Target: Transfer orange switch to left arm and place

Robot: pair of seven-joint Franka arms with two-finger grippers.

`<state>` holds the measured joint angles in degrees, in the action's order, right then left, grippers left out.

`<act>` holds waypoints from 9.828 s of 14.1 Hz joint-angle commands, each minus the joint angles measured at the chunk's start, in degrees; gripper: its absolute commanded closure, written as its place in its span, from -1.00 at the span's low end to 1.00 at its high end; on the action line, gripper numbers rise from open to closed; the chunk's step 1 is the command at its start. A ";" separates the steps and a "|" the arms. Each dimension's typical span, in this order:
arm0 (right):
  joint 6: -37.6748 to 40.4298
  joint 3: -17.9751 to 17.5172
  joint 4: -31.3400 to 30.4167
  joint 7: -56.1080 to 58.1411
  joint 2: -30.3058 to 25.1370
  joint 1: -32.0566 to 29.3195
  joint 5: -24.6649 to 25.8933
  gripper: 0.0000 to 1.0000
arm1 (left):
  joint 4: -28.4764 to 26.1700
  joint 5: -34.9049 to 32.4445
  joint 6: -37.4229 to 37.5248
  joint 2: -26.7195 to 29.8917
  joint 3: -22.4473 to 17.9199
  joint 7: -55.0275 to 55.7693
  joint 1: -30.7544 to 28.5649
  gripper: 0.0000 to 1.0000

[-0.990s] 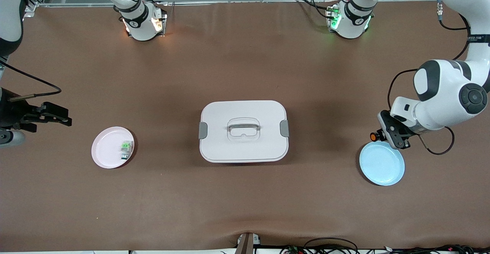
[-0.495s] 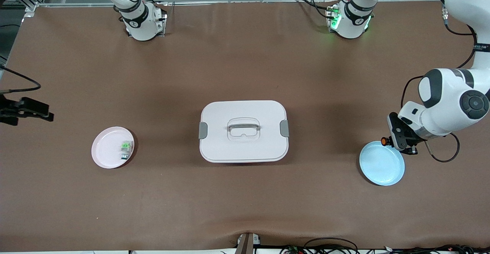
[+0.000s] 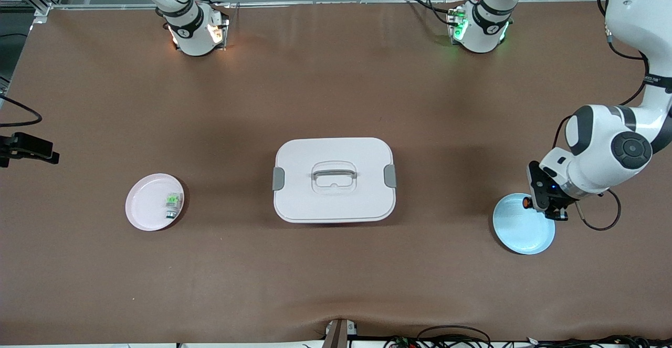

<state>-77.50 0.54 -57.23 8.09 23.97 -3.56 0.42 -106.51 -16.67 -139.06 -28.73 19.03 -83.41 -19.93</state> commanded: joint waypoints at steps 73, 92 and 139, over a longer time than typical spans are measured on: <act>-9.86 -0.54 -30.66 -2.29 -23.53 -1.72 -2.89 -1.00 | 23.37 11.49 38.59 6.57 11.99 60.17 -4.07 -1.00; -10.04 -0.72 -30.75 -2.29 -23.44 -1.63 -2.44 -1.00 | 26.00 10.26 48.44 18.44 14.02 98.27 -6.09 -1.00; -11.00 -0.46 -30.75 -2.20 -23.53 -3.38 0.72 -1.00 | 16.42 17.11 55.92 34.79 -10.33 87.81 15.44 -1.00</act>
<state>-88.62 0.37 -87.48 5.87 1.57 -5.20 0.34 -91.12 -0.38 -83.97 6.45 8.85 5.42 -4.58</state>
